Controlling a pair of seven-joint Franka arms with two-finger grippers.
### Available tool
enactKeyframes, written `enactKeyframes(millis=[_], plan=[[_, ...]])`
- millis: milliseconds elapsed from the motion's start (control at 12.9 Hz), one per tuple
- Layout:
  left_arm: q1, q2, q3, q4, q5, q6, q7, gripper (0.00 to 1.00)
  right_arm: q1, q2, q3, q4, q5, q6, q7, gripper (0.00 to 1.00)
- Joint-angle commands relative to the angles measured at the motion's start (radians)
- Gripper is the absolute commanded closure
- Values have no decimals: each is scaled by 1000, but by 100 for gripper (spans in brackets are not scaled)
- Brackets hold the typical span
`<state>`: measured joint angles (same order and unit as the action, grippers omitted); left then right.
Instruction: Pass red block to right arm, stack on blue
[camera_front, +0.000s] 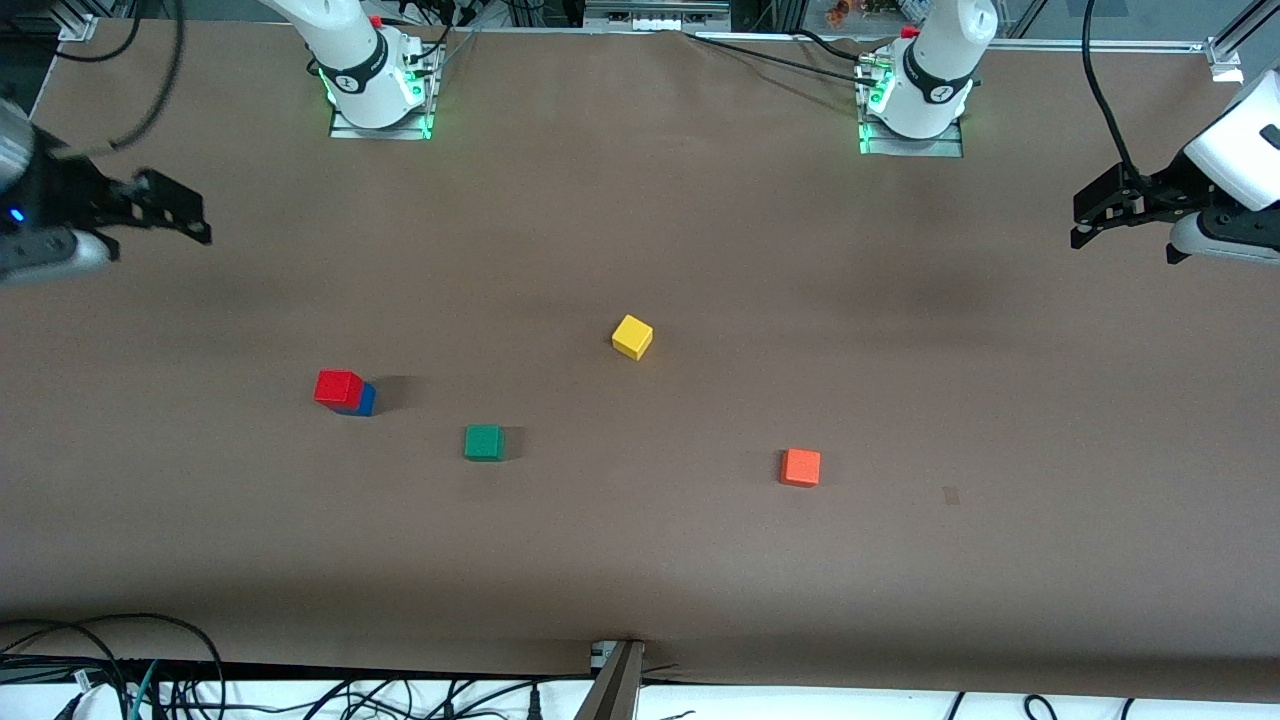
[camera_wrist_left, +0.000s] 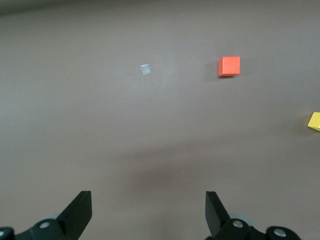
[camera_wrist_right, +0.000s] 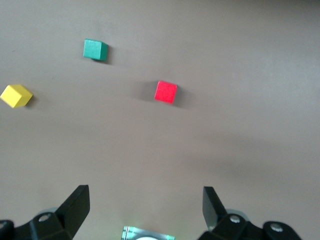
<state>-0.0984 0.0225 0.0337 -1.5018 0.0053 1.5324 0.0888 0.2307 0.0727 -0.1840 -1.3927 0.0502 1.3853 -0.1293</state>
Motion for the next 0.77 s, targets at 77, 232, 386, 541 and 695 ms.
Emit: enactKeyframes(millis=[77, 232, 386, 541, 695], plan=[[5, 28, 5, 76, 25, -12, -1, 0, -57, -154, 34, -181, -18, 14, -16, 0], [6, 30, 8, 83, 25, -14, 2, 0, -65, -154, 96, -177, -96, -8, -16, 0], [5, 31, 2, 78, 25, -18, 3, 0, -65, -148, 109, -177, -105, -8, -16, 0], [3, 36, -2, 80, 28, -21, 3, 0, -59, -124, 109, -174, -105, -6, -16, 0], [5, 36, 0, 78, 27, -24, 3, 0, -50, -94, 109, -125, -108, -9, -19, 0]])
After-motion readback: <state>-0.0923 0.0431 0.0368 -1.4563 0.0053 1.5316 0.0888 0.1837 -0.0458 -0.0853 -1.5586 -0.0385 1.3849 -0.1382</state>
